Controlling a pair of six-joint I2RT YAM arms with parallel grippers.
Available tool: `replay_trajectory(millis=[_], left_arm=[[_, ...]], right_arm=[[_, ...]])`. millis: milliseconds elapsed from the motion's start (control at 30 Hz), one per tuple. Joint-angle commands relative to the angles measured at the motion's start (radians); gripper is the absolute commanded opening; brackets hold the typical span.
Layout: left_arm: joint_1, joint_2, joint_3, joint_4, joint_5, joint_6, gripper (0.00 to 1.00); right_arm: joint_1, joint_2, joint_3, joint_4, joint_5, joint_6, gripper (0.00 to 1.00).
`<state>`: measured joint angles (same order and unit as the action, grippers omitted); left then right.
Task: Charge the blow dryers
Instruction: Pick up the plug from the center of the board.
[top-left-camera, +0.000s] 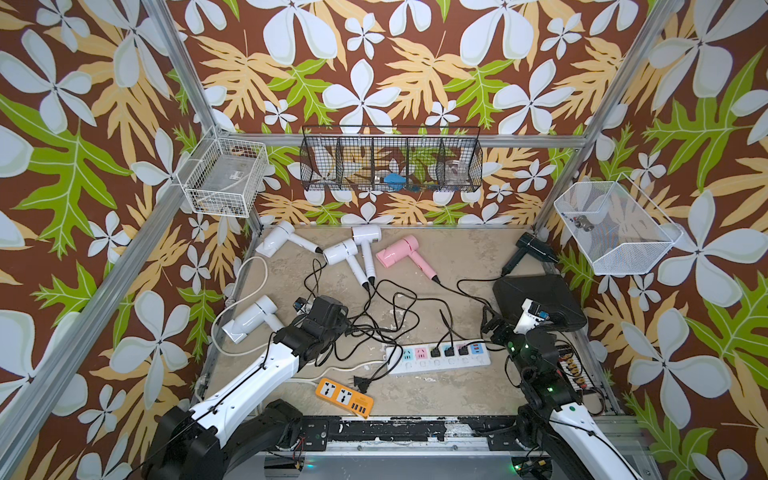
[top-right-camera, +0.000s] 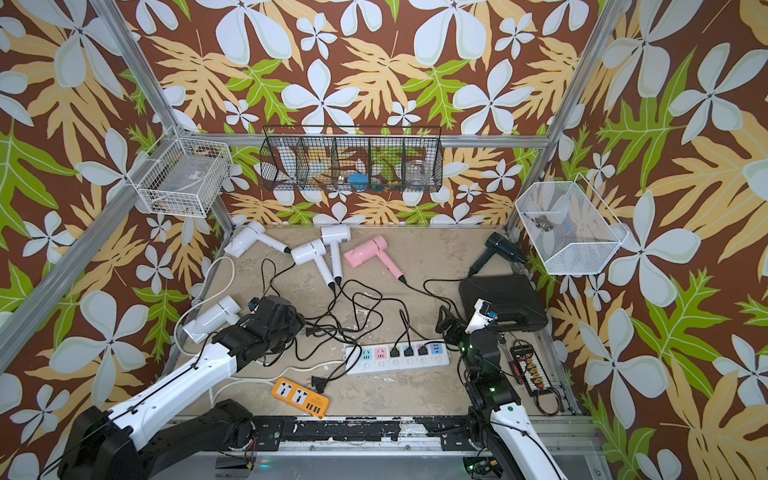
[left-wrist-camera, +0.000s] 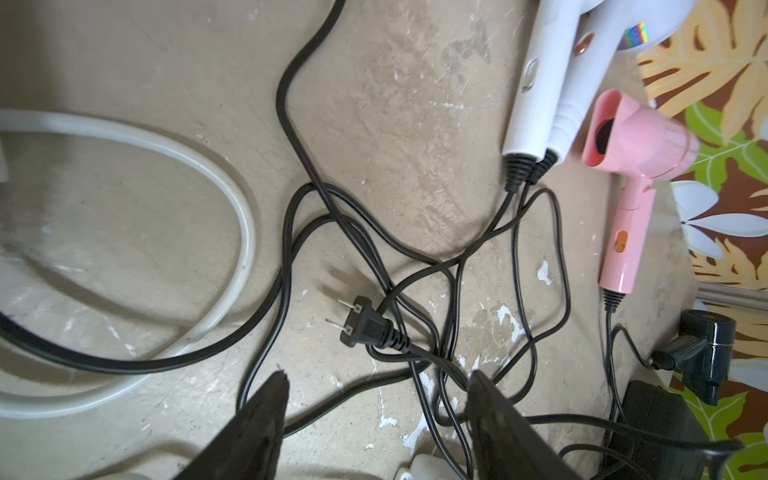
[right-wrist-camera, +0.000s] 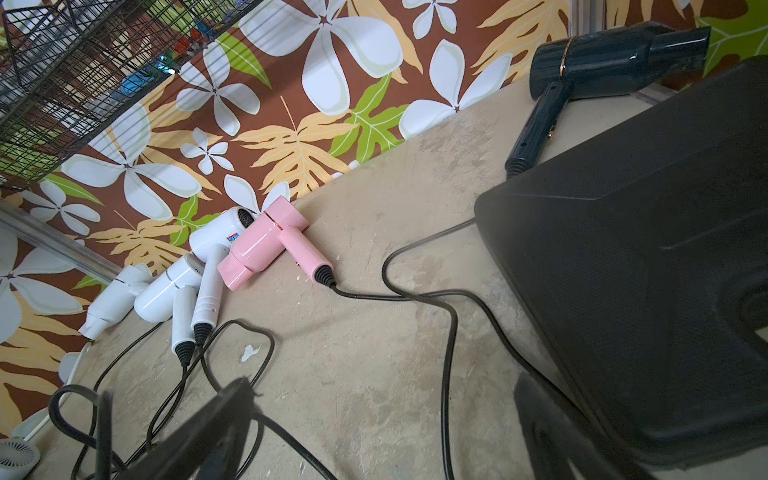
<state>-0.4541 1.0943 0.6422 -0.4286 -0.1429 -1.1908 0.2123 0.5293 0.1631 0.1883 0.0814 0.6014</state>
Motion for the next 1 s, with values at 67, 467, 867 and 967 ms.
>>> replay_trajectory(millis=[67,467,867,967], left_arm=[[0.053,0.079,-0.017,0.109,0.185,0.073,0.66],[0.119,0.156,-0.092,0.269,0.296,0.102,0.67],[0.178,0.18,-0.264,0.594,0.41,0.126,0.68],[0.182,0.176,-0.286,0.644,0.414,0.128,0.65]], right_arm=[[0.001,0.002,0.003,0.019,0.0,0.004,1.0],[0.001,0.02,0.004,0.027,-0.007,0.006,1.0],[0.001,0.031,0.004,0.031,-0.014,0.01,1.0],[0.001,0.032,0.005,0.031,-0.017,0.01,1.0]])
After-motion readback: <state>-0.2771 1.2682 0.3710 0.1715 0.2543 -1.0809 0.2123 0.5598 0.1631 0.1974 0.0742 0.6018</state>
